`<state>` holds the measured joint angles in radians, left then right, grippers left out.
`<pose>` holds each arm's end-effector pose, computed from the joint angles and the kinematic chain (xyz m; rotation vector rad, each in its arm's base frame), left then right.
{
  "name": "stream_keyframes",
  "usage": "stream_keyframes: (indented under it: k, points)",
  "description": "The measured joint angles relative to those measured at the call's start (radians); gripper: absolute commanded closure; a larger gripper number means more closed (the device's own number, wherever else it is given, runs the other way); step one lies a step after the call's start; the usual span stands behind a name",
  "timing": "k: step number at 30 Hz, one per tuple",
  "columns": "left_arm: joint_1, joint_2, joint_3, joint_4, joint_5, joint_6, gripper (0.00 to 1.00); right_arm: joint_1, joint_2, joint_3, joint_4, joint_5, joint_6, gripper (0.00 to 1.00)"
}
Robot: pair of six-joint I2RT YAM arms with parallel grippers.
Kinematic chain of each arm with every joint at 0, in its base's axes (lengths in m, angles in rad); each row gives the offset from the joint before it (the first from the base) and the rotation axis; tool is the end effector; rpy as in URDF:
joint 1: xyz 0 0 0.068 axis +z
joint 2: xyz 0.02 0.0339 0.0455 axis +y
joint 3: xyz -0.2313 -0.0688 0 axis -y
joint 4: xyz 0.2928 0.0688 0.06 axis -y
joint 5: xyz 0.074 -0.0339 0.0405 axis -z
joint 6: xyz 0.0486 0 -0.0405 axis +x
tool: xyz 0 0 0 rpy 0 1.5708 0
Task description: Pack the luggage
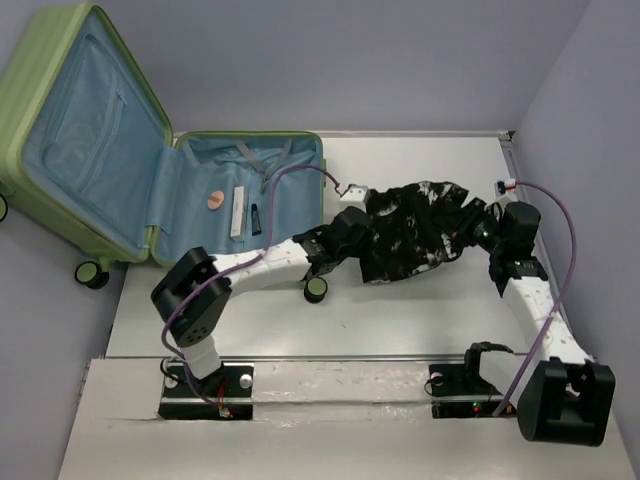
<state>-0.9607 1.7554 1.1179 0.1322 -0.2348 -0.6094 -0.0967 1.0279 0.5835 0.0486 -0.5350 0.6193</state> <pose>0.2611 -0.3538 0.1561 0.2270 2.1294 -0.7121 0.2985 -0.0041 0.1952 0.3547 1.9774 0.8632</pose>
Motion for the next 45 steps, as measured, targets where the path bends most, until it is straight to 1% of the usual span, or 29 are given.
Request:
stream_keyframes:
  k: [2, 5, 7, 8, 9, 10, 11, 12, 13, 14, 15, 16, 17, 18, 20, 22, 24, 26, 28, 29, 32, 34, 35, 36, 37, 38, 40, 42, 45]
  points:
    - [0.009, -0.081, 0.036, -0.034, 0.002, 0.013, 0.94, 0.007, -0.037, 0.063, -0.027, -0.012, 0.011, 0.93]
    - [0.053, -0.220, 0.110, -0.081, 0.032, 0.034, 0.94, 0.056, -0.018, 0.163, -0.021, -0.002, 0.040, 0.93]
    - [0.116, -0.315, 0.137, -0.118, 0.064, 0.040, 0.94, 0.141, 0.045, 0.256, -0.017, 0.035, 0.067, 0.93]
    - [0.171, -0.367, 0.144, -0.140, 0.090, 0.041, 0.94, 0.185, 0.085, 0.307, -0.005, 0.051, 0.076, 0.93]
    - [0.210, -0.399, 0.147, -0.155, 0.107, 0.043, 0.94, 0.253, 0.149, 0.381, 0.000, 0.076, 0.092, 0.93]
    - [0.273, -0.442, 0.147, -0.176, 0.118, 0.044, 0.94, 0.315, 0.224, 0.460, 0.014, 0.087, 0.101, 0.93]
    - [0.370, -0.491, 0.147, -0.208, 0.131, 0.048, 0.76, 0.368, 0.302, 0.540, 0.030, 0.098, 0.112, 0.93]
    - [0.402, -0.505, 0.147, -0.217, 0.132, 0.049, 0.76, 0.393, 0.338, 0.573, 0.032, 0.101, 0.115, 0.93]
    - [0.490, -0.536, 0.147, -0.241, 0.143, 0.054, 0.26, 0.457, 0.441, 0.668, 0.043, 0.114, 0.126, 0.86]
    - [0.562, -0.555, 0.147, -0.267, 0.156, 0.060, 0.01, 0.491, 0.502, 0.735, 0.044, 0.124, 0.137, 0.46]
    - [0.623, -0.565, 0.147, -0.282, 0.160, 0.074, 0.01, 0.529, 0.581, 0.806, 0.060, 0.131, 0.144, 0.27]
    - [0.684, -0.569, 0.147, -0.288, 0.150, 0.077, 0.01, 0.562, 0.650, 0.875, 0.057, 0.137, 0.159, 0.14]
    - [0.762, -0.570, 0.147, -0.296, 0.135, 0.080, 0.01, 0.600, 0.757, 0.983, 0.035, 0.136, 0.157, 0.05]
    - [0.822, -0.570, 0.147, -0.310, 0.116, 0.090, 0.01, 0.625, 0.850, 1.080, 0.005, 0.133, 0.135, 0.00]
    - [0.912, -0.576, 0.143, -0.358, 0.068, 0.111, 0.01, 0.670, 1.038, 1.287, -0.114, 0.140, 0.105, 0.00]
    - [0.927, -0.612, 0.126, -0.390, 0.056, 0.127, 0.01, 0.696, 1.141, 1.392, -0.201, 0.147, 0.065, 0.00]
    - [0.913, -0.680, 0.112, -0.430, 0.054, 0.135, 0.01, 0.715, 1.213, 1.446, -0.285, 0.146, 0.027, 0.00]
    - [0.897, -0.776, 0.112, -0.463, 0.035, 0.149, 0.01, 0.723, 1.258, 1.457, -0.366, 0.143, -0.013, 0.00]
    - [0.895, -0.863, 0.112, -0.483, -0.007, 0.159, 0.02, 0.723, 1.262, 1.458, -0.390, 0.138, -0.039, 0.00]
    - [0.895, -0.933, 0.113, -0.499, -0.034, 0.164, 0.02, 0.723, 1.253, 1.460, -0.397, 0.135, -0.054, 0.00]
    - [0.895, -1.095, 0.092, -0.528, -0.147, 0.184, 0.05, 0.728, 1.213, 1.462, -0.440, 0.138, -0.109, 0.01]
    - [0.895, -1.181, 0.052, -0.550, -0.265, 0.195, 0.06, 0.732, 1.180, 1.462, -0.456, 0.137, -0.139, 0.01]
    - [0.896, -1.231, 0.011, -0.570, -0.353, 0.205, 0.06, 0.733, 1.160, 1.462, -0.462, 0.137, -0.152, 0.01]
    - [0.896, -1.246, -0.010, -0.573, -0.386, 0.211, 0.06, 0.733, 1.139, 1.462, -0.467, 0.135, -0.160, 0.01]
    - [0.897, -1.263, -0.054, -0.584, -0.464, 0.224, 0.06, 0.734, 1.119, 1.461, -0.469, 0.132, -0.171, 0.01]
    - [0.897, -1.264, -0.094, -0.590, -0.534, 0.240, 0.07, 0.734, 1.086, 1.458, -0.467, 0.123, -0.180, 0.01]
    - [0.897, -1.251, -0.153, -0.596, -0.604, 0.259, 0.08, 0.735, 1.010, 1.435, -0.459, 0.109, -0.192, 0.01]
    - [0.906, -1.193, -0.192, -0.602, -0.681, 0.274, 0.09, 0.735, 0.938, 1.389, -0.436, 0.095, -0.203, 0.01]
    - [0.983, -1.043, -0.173, -0.567, -0.734, 0.299, 0.12, 0.739, 0.764, 1.192, -0.368, 0.075, -0.232, 0.01]
